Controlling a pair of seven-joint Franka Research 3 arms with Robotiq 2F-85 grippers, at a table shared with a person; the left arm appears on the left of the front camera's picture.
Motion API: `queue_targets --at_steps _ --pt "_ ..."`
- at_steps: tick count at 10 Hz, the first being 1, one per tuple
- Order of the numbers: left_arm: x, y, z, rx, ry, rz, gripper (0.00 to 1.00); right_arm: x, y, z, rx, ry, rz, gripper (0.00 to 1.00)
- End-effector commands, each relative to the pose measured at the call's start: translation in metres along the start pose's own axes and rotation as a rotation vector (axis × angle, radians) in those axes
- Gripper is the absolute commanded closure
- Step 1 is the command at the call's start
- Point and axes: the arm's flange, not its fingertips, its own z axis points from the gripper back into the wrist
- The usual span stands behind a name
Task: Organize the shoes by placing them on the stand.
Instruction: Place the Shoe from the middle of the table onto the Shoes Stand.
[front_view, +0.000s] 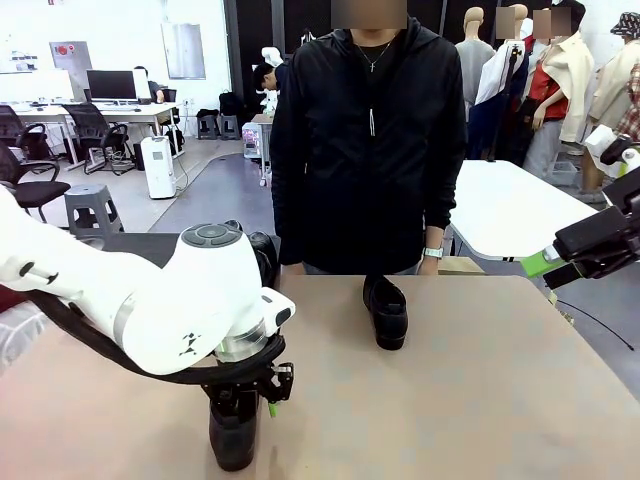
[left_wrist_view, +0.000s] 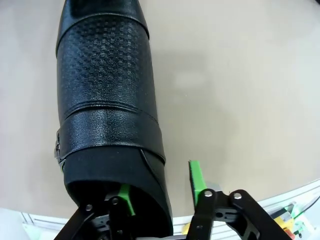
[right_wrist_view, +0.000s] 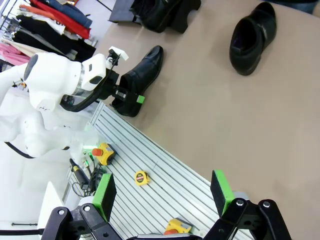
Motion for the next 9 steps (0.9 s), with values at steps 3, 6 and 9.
queue_targets --at_steps 3,6,9 --pt "0.001 -0.005 0.001 0.031 0.007 -0.004 1.0 0.0 -0.002 0.002 0.014 -0.004 0.026 0.0" --pt "-0.013 0.0 0.018 0.034 0.014 -0.021 1.0 0.0 -0.002 0.002 0.014 -0.004 0.026 0.0" --pt "-0.036 0.018 0.084 -0.048 -0.045 -0.152 1.0 0.0 -0.002 0.002 0.014 -0.004 0.026 0.0"
